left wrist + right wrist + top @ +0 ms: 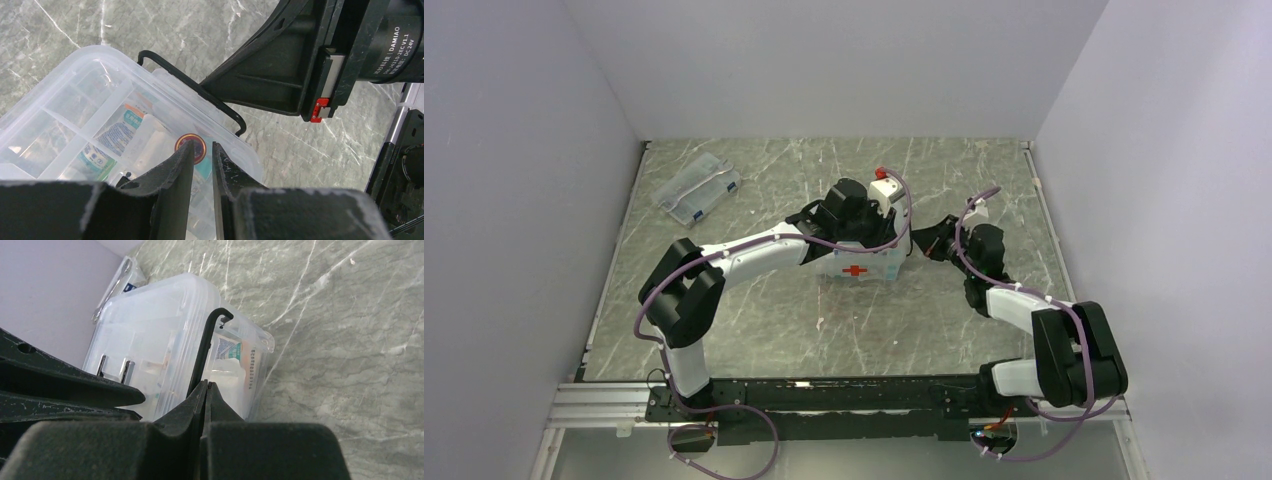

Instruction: Organize the medicine kit

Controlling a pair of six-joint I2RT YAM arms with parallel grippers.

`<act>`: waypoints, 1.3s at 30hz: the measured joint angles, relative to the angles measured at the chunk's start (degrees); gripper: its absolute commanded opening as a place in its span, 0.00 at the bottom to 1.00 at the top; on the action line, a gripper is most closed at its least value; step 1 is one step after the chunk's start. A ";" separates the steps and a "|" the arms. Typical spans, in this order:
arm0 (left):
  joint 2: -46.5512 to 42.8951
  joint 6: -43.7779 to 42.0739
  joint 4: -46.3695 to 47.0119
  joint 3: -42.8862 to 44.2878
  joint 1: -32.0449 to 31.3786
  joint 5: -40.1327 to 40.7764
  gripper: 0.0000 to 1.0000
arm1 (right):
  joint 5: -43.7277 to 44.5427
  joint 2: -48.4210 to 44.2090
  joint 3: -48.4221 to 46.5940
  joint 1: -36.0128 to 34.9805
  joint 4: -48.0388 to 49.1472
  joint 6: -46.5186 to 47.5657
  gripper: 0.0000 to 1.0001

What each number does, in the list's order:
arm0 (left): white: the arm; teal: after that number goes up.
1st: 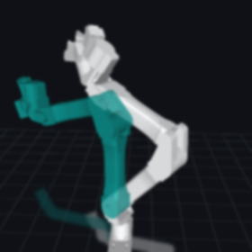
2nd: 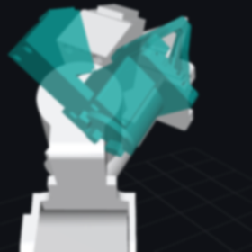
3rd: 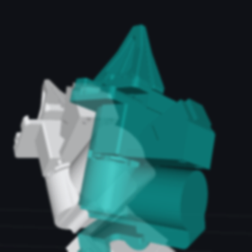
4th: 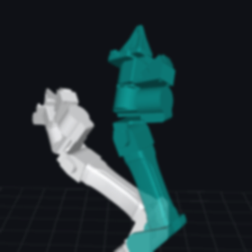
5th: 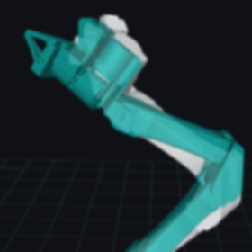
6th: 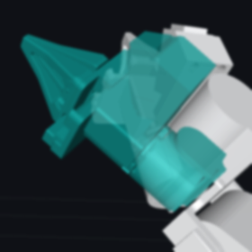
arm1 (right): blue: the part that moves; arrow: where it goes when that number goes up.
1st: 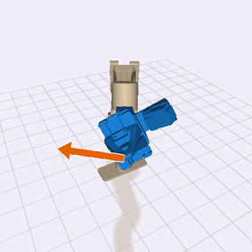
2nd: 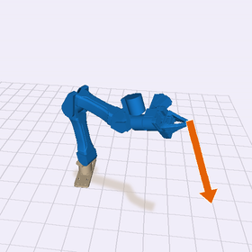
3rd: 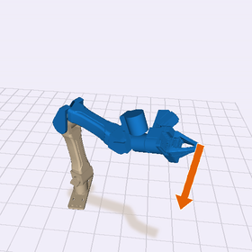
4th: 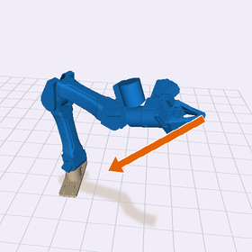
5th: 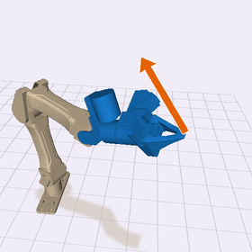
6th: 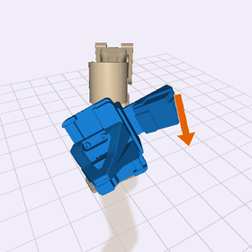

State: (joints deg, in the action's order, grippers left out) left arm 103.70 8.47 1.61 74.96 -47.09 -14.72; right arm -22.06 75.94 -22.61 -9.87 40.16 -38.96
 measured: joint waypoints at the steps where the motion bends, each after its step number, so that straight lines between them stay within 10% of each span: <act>1: 0.00 0.00 0.00 0.00 0.00 -0.02 0.26 | 0.50 -0.17 -0.26 -0.24 -0.52 0.44 0.00; 39: -0.26 0.39 0.50 -0.63 0.00 -0.55 0.23 | 11.17 -3.21 -5.62 -6.73 -16.37 9.64 0.00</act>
State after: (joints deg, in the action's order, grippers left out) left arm 103.44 8.86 2.11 74.32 -47.09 -15.27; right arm -10.90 72.73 -28.23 -16.60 23.79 -29.32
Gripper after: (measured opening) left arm 0.232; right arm 0.007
